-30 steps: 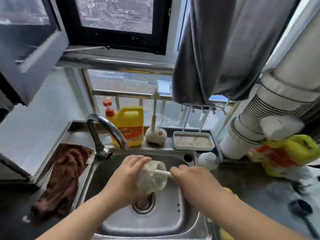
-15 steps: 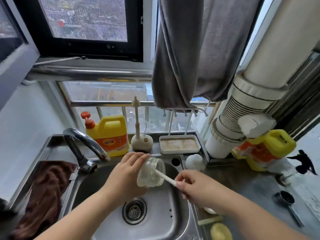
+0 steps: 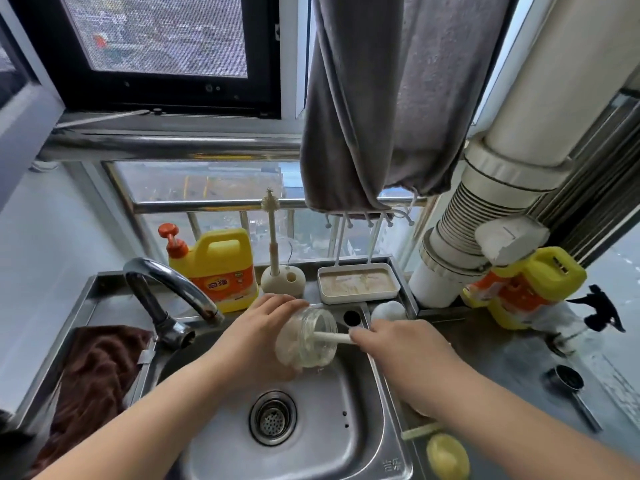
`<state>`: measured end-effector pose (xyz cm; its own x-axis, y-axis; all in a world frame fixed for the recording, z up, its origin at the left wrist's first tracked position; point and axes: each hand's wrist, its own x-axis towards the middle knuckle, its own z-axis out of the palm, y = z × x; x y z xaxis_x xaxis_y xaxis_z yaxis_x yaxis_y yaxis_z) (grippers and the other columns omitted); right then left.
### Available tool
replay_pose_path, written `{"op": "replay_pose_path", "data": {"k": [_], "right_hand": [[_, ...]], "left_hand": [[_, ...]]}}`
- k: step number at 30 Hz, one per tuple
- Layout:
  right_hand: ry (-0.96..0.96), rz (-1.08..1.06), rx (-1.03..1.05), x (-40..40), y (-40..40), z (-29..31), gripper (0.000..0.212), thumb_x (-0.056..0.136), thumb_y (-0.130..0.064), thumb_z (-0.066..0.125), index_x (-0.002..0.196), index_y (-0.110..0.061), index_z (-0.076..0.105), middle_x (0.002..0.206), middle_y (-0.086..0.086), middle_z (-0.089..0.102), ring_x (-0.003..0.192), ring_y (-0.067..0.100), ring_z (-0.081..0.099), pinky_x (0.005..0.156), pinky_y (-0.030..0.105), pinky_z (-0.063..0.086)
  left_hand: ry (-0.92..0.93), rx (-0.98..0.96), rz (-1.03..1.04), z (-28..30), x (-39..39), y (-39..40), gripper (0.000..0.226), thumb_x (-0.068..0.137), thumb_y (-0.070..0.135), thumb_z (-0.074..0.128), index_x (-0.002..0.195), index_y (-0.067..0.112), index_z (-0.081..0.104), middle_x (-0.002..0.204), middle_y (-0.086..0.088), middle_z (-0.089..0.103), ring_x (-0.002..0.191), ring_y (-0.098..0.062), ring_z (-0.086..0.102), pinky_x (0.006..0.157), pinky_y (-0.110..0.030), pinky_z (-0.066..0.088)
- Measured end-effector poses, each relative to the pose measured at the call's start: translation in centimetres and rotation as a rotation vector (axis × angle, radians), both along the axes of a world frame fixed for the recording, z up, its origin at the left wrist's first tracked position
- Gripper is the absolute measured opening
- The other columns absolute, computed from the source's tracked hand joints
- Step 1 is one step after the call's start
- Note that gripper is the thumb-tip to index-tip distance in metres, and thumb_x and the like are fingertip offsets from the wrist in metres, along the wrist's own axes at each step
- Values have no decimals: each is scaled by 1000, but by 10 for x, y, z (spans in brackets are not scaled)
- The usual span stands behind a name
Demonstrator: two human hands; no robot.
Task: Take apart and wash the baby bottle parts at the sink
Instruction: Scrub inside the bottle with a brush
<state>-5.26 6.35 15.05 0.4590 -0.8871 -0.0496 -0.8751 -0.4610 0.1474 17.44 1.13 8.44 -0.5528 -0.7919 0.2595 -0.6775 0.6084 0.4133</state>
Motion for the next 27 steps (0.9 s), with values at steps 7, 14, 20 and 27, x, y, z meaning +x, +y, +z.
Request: {"op": "replay_pose_path", "data": {"k": [7,14,20,27], "right_hand": [[-71,71,-324,-5,4,-16,49,70,-4,30,87,-14,74,60,3,57,38,21,51,31,24,34],[-440,-319,286,12,11,-12,8,90,-14,51,86,-22,53,73,-2,47,65,22,45,48,26,29],[-820,-349,806,6,10,0,24,99,-24,46,87,-32,65,49,-13,48,41,0,39,43,11,32],[-1230,-713,959,-3,8,-5,24,101,-17,44,114,-18,64,56,-5,49,42,3,39,38,14,28]], "left_hand": [[-10,0,-46,2,-6,-1,95,53,63,67,136,22,47,131,8,50,121,-13,41,102,-26,37],[-3,-341,-91,10,-14,-1,77,66,64,54,120,9,59,112,-8,65,109,-23,46,92,-40,45],[-79,-422,-133,3,-5,-4,73,74,62,54,128,14,48,119,-7,63,115,-27,47,98,-43,41],[-21,-216,49,2,3,-3,95,49,45,86,129,14,46,121,-8,61,115,-23,42,91,-49,49]]}}
